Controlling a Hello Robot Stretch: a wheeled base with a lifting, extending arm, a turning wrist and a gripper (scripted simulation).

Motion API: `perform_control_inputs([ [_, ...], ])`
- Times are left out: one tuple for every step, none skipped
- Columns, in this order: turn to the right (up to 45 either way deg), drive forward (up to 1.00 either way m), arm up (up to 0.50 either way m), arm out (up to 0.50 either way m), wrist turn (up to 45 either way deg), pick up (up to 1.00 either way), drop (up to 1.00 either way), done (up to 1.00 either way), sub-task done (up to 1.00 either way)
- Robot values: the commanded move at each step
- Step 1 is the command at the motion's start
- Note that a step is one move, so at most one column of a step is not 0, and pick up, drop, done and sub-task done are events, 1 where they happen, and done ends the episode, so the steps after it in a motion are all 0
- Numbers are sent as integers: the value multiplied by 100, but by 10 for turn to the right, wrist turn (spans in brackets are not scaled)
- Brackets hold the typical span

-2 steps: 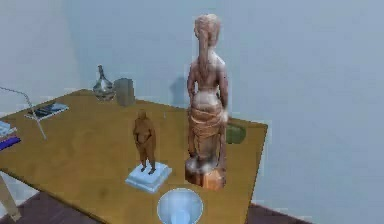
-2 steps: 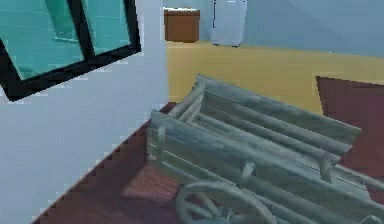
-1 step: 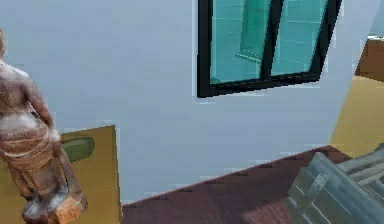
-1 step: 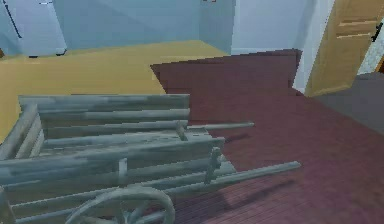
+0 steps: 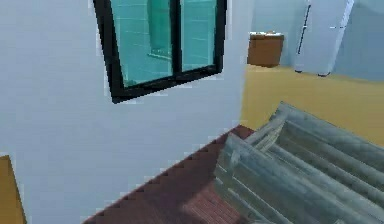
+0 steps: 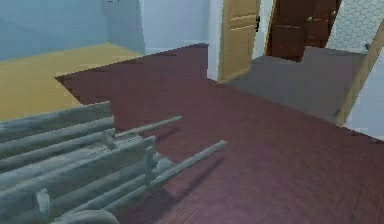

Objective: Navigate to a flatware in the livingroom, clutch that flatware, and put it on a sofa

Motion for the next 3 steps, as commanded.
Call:
perform_control_inputs([
  [0,20,0,0,0,0,0,0,0],
  [-240,0,0,0,0,0,0,0,0],
  [-30,0,0,0,0,0,0,0,0],
])
